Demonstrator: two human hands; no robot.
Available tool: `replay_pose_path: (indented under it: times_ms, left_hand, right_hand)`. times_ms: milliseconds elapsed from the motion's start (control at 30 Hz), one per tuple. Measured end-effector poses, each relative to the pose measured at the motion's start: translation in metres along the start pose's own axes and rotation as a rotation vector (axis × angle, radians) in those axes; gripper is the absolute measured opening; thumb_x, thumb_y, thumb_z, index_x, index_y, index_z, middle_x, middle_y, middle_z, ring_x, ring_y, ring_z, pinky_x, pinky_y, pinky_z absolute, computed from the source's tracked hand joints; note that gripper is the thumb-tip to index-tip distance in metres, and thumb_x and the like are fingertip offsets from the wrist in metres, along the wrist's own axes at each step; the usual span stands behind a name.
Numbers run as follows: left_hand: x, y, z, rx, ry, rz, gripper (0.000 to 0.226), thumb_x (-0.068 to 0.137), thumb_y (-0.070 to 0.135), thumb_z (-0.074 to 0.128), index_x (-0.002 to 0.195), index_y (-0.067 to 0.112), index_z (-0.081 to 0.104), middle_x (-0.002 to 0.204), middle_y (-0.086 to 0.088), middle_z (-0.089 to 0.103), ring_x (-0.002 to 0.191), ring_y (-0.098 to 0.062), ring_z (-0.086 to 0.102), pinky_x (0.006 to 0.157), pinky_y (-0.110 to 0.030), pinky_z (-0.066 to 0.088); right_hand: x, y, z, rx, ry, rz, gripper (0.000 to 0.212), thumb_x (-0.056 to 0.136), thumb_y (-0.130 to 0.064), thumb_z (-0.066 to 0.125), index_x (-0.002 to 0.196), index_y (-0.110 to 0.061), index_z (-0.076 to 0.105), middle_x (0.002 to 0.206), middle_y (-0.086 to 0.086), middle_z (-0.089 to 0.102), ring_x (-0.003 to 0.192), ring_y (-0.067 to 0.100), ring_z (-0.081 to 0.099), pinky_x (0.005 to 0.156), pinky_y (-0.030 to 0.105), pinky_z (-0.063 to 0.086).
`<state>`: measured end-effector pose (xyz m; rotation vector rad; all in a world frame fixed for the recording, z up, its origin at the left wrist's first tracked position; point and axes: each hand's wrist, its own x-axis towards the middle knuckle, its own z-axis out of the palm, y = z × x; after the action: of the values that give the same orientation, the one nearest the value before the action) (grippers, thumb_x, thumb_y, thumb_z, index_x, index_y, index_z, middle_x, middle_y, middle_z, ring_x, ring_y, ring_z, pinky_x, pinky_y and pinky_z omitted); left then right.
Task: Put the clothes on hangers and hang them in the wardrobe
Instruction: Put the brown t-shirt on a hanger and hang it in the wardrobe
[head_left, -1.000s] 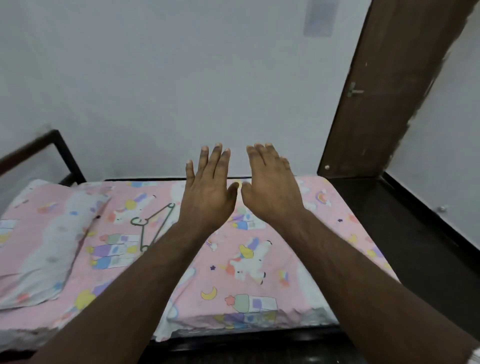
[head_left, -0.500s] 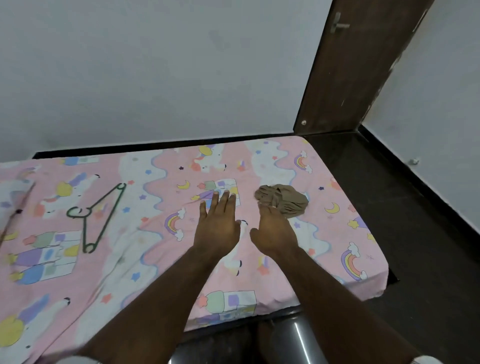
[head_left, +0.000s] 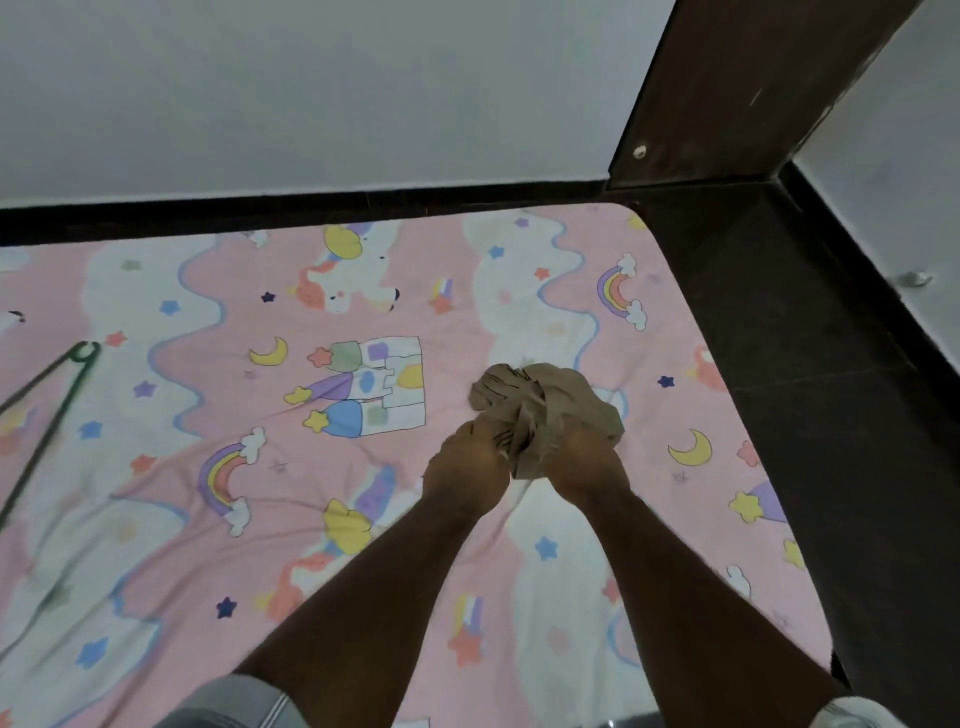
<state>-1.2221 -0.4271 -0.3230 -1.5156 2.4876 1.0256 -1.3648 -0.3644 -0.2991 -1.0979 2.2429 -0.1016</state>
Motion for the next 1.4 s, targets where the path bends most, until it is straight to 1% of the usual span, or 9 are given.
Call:
replay_pose_path:
  times_ms: [200, 333, 467, 600, 767, 900, 1033, 1233, 1400]
  left_hand:
    - [0.080, 0.004, 0.057, -0.227, -0.139, -0.184, 0.052, 0.088, 0.041, 0.053, 0.129, 0.009, 0.050, 0.120, -0.010, 0.063, 0.111, -0.032, 0.062, 0.089, -0.035, 0.049]
    - [0.121, -0.009, 0.102, -0.771, -0.183, -0.304, 0.065, 0.070, 0.043, 0.076, 0.127, 0.017, 0.057, 0.117, -0.004, 0.070, 0.103, -0.023, 0.068, 0.091, -0.042, 0.057]
    - [0.126, 0.005, 0.092, -1.218, -0.128, -0.485, 0.033, 0.083, 0.016, 0.072, 0.115, 0.010, 0.068, 0.095, -0.009, 0.075, 0.083, -0.027, 0.074, 0.068, -0.038, 0.062]
    - [0.116, -0.010, 0.045, -1.399, -0.054, -0.697, 0.021, 0.093, 0.008, 0.045, 0.076, 0.012, 0.057, 0.065, -0.007, 0.054, 0.055, -0.021, 0.051, 0.056, -0.024, 0.046]
    - [0.080, -0.062, -0.024, -1.491, 0.051, -0.743, 0.031, 0.096, 0.034, 0.049, 0.076, 0.012, 0.055, 0.074, -0.012, 0.057, 0.062, -0.028, 0.059, 0.060, -0.030, 0.048]
    - [0.034, -0.125, -0.070, -1.443, 0.022, -0.738, 0.046, 0.092, 0.051, 0.064, 0.103, 0.007, 0.066, 0.098, -0.018, 0.072, 0.084, -0.035, 0.069, 0.071, -0.042, 0.057]
    - [-0.015, -0.192, -0.105, -1.350, 0.266, -0.758, 0.028, 0.092, 0.035, 0.069, 0.082, 0.009, 0.066, 0.076, -0.011, 0.067, 0.065, -0.029, 0.065, 0.070, -0.037, 0.055]
    - [-0.047, -0.287, -0.114, -1.150, 0.349, -0.843, 0.025, 0.065, 0.027, 0.077, 0.083, 0.010, 0.078, 0.086, -0.006, 0.073, 0.087, -0.030, 0.065, 0.089, -0.044, 0.052]
    - [-0.045, -0.292, -0.100, -0.435, 0.244, -0.496, 0.011, 0.090, 0.026, 0.066, 0.093, 0.018, 0.072, 0.097, 0.000, 0.071, 0.094, -0.023, 0.062, 0.089, -0.033, 0.048]
  right_hand:
    - [0.091, 0.027, 0.018, -0.081, 0.137, -0.030, 0.048, 0.093, -0.035, 0.057, 0.138, -0.017, 0.053, 0.134, 0.006, 0.057, 0.124, 0.026, 0.053, 0.104, 0.035, 0.039]
    - [0.126, 0.047, 0.041, -0.061, 0.140, 0.016, 0.062, 0.089, -0.041, 0.062, 0.145, -0.021, 0.044, 0.139, 0.007, 0.055, 0.125, 0.028, 0.053, 0.105, 0.038, 0.041]
    - [0.136, 0.053, 0.046, 0.309, 0.166, 0.041, 0.020, 0.084, -0.038, 0.060, 0.101, -0.030, 0.068, 0.108, -0.001, 0.066, 0.106, 0.025, 0.063, 0.087, 0.042, 0.055]
    - [0.105, 0.015, 0.039, 1.011, -0.103, 0.260, 0.014, 0.079, -0.001, 0.058, 0.078, -0.010, 0.069, 0.071, 0.009, 0.064, 0.065, 0.023, 0.060, 0.060, 0.029, 0.054]
    - [0.050, -0.062, 0.052, 1.145, -0.368, 0.130, 0.027, 0.087, 0.008, 0.049, 0.077, -0.011, 0.065, 0.063, 0.009, 0.053, 0.054, 0.016, 0.047, 0.053, 0.021, 0.043]
    - [0.012, -0.125, 0.088, 1.084, -0.570, -0.044, 0.022, 0.089, 0.008, 0.055, 0.089, -0.011, 0.067, 0.071, 0.007, 0.058, 0.063, 0.012, 0.052, 0.060, 0.021, 0.044]
    - [-0.015, -0.169, 0.120, 0.892, -0.657, -0.148, 0.024, 0.091, -0.002, 0.061, 0.112, -0.008, 0.072, 0.097, 0.006, 0.068, 0.083, 0.014, 0.062, 0.077, 0.023, 0.048]
    - [-0.021, -0.187, 0.166, 0.815, -0.282, 0.063, 0.018, 0.084, -0.002, 0.068, 0.079, -0.019, 0.070, 0.076, 0.000, 0.065, 0.083, 0.022, 0.061, 0.076, 0.032, 0.051]
    - [0.007, -0.165, 0.192, 0.712, 0.109, 0.402, 0.031, 0.080, -0.029, 0.065, 0.098, -0.003, 0.069, 0.099, 0.015, 0.069, 0.091, 0.029, 0.060, 0.080, 0.034, 0.047]
